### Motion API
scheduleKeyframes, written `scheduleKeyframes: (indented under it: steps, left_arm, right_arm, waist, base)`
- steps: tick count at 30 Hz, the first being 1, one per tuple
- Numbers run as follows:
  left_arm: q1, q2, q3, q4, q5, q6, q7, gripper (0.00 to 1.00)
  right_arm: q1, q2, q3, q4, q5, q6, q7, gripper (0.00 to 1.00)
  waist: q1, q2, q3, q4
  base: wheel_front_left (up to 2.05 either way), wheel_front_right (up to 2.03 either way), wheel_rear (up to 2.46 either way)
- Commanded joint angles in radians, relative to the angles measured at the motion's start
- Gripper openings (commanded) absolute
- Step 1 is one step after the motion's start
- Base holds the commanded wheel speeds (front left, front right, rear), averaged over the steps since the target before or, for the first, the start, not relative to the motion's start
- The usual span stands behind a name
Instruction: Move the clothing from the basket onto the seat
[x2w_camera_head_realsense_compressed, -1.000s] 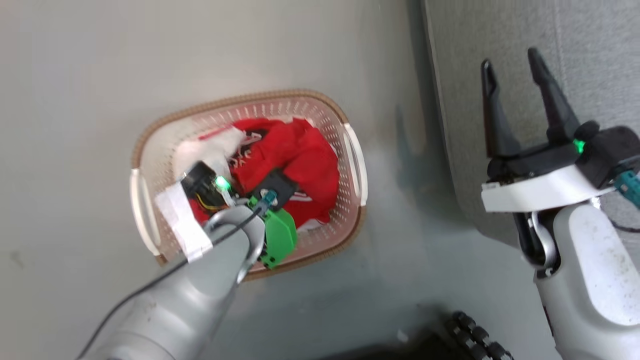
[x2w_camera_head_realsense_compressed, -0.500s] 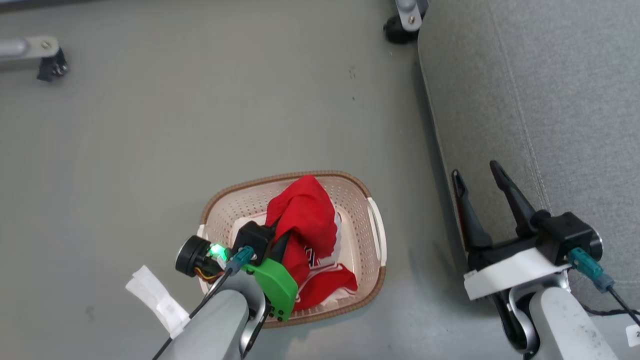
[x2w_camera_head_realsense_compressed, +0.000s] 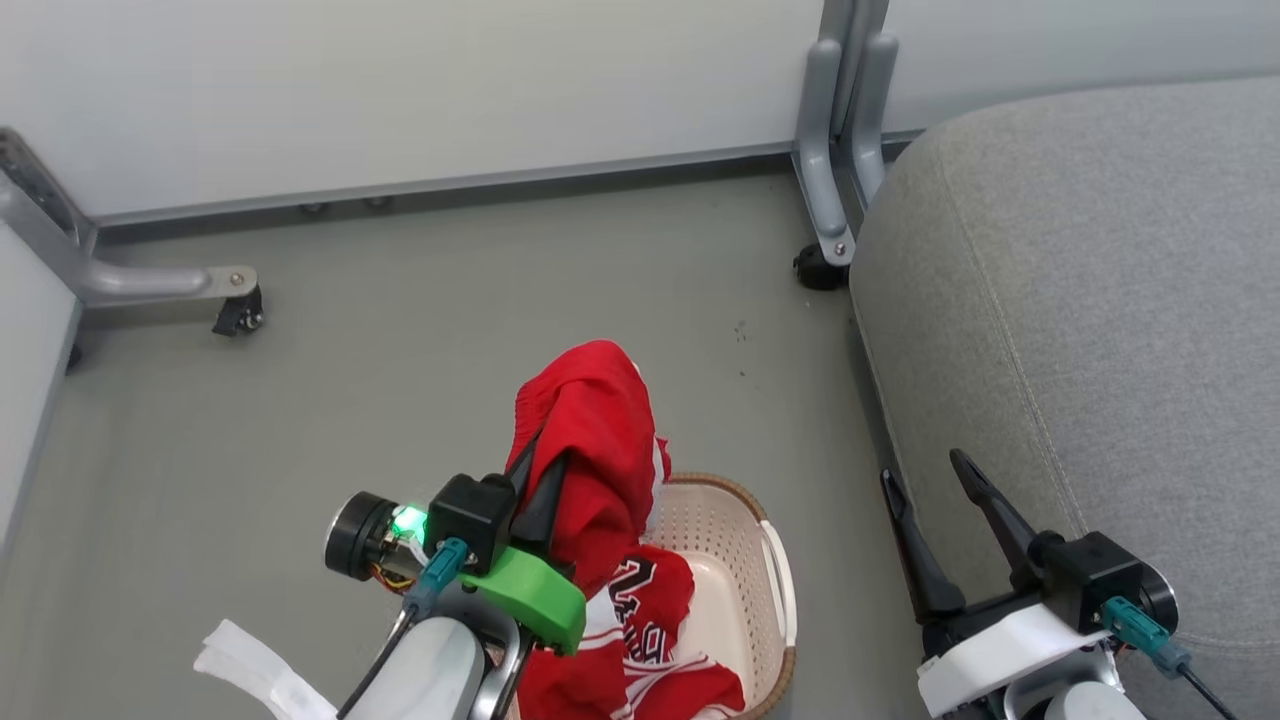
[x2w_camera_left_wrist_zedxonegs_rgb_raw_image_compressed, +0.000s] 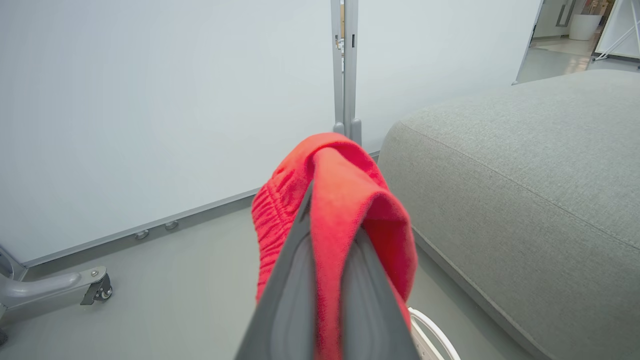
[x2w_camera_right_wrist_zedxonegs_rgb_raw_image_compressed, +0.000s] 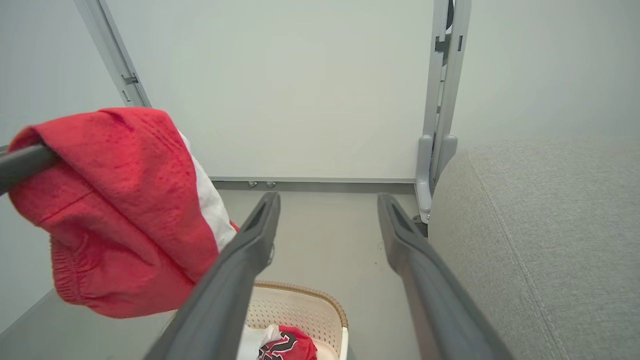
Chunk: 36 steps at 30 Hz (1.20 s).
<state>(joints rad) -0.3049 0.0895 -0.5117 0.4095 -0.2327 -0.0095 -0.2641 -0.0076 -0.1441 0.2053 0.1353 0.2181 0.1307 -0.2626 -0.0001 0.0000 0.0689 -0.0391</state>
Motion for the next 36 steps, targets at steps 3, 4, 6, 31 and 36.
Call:
scheduleKeyframes:
  steps: [3, 4, 6, 31, 36]
  left_arm:
    - [0.026, -0.003, 0.020, -0.051, 0.030, -0.007, -0.001, 0.00]
    - [0.027, -0.004, 0.023, -0.061, 0.034, -0.008, -0.001, 0.00]
    - [0.026, -0.009, 0.031, -0.081, 0.039, -0.012, -0.001, 0.00]
    - [-0.009, -0.033, -0.021, -0.154, 0.105, -0.064, -0.001, 0.00]
    - [-0.033, -0.038, -0.073, -0.161, 0.091, -0.069, -0.001, 0.00]
  right_arm:
    - [0.026, 0.001, 0.015, 0.003, 0.007, 0.000, -0.003, 1.00]
    - [0.030, 0.001, 0.020, 0.002, 0.007, 0.000, -0.003, 1.00]
    - [0.030, -0.002, 0.025, 0.003, 0.009, 0.000, -0.003, 1.00]
    - [-0.005, -0.020, 0.150, -0.027, 0.018, 0.000, -0.003, 1.00]
    - [-0.033, -0.026, 0.231, -0.030, 0.068, 0.000, -0.003, 1.00]
  waist:
    - [0.0001, 0.0000, -0.068, 0.007]
    - [0.0001, 0.0000, -0.071, 0.006]
    - [0.0001, 0.0000, -0.077, 0.005]
    - [0.0001, 0.0000, -0.080, -0.006]
    - [0.0001, 0.0000, -0.078, -0.001]
  base:
    - [0.00, 0.00, 0.00]
    - [0.00, 0.00, 0.00]
    - [0.00, 0.00, 0.00]
    - [0.00, 0.00, 0.00]
    - [0.00, 0.00, 0.00]
